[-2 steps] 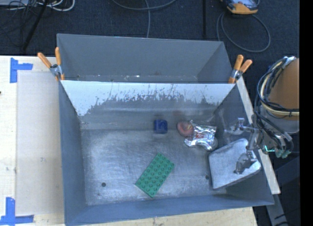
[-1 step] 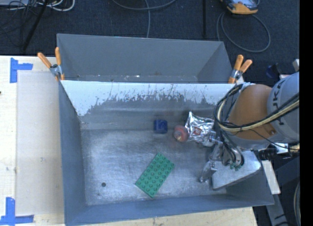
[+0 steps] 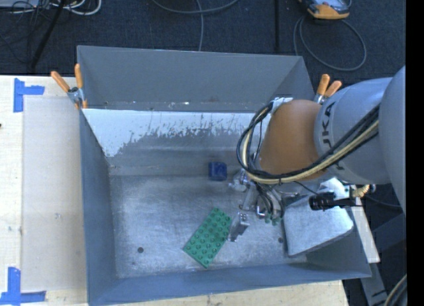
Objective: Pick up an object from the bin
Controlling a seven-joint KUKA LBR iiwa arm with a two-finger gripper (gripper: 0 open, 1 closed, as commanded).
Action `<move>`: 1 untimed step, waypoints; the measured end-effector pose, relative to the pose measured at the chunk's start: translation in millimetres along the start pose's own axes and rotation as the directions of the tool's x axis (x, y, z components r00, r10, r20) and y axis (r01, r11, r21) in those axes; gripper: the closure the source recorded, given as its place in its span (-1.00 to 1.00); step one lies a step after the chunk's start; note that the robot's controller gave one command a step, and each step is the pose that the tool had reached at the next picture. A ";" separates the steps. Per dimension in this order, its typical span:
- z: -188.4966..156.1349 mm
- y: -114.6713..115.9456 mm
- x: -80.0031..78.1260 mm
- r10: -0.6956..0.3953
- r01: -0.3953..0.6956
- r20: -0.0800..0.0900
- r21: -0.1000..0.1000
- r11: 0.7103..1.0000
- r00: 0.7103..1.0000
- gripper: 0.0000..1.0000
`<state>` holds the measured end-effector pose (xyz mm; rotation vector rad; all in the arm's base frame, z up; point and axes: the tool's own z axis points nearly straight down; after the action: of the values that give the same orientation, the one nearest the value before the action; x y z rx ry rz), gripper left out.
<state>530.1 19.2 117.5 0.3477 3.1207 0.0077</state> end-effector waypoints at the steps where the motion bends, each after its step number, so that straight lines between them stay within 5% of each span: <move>1: 44.3 34.0 10.0 -0.052 0.052 0.000 0.010 0.999 0.999 -1.00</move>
Offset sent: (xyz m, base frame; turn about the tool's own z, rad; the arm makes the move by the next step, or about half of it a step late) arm -0.0045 0.0375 -0.0475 -0.0480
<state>528.0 54.8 73.4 0.2659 3.1291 -0.0074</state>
